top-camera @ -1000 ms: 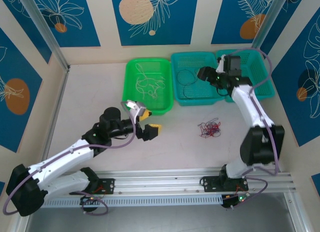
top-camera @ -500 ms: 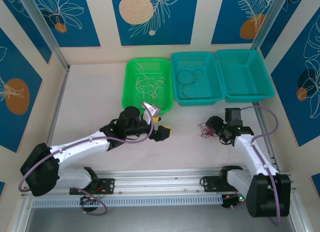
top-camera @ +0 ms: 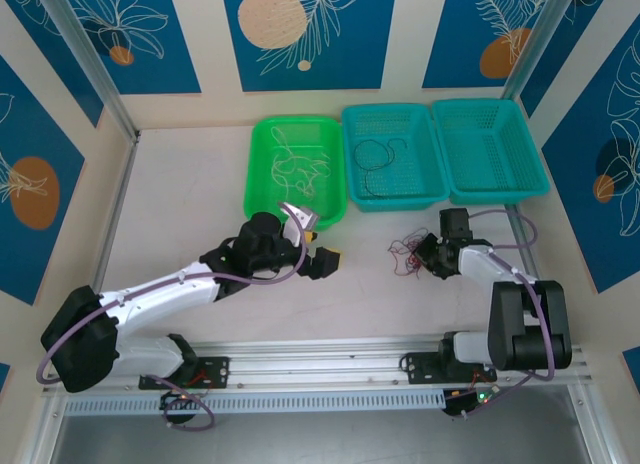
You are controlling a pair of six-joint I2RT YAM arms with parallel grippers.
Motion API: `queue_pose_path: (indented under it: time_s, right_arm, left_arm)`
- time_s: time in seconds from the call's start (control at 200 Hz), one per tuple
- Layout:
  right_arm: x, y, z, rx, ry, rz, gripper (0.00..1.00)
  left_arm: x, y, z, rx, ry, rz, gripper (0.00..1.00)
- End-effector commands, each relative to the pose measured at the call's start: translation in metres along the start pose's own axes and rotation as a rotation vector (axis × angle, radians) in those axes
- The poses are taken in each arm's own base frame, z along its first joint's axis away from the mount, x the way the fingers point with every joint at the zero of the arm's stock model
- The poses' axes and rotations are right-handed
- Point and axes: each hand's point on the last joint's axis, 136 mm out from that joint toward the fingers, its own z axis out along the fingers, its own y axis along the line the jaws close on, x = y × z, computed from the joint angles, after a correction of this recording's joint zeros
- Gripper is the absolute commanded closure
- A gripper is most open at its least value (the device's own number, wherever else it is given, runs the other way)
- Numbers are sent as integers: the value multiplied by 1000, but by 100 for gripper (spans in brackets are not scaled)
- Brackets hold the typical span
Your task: Untangle the cables
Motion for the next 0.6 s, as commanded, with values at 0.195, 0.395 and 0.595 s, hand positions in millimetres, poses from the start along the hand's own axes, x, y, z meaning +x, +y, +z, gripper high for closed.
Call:
queue_pose_path:
  time_s: [0.195, 0.395, 0.595]
  right_arm:
    - [35, 79, -64, -294, -13, -415, 100]
    - [85, 134, -91, -489, 73, -657, 100]
    - [120, 173, -113, -655, 161, -786, 100]
  left_arm:
    - [-24, 5, 3, 20, -10, -162, 1]
    - [-35, -9, 13, 164, 28, -191, 0]
    - [-27, 21, 22, 146, 36, -268, 14]
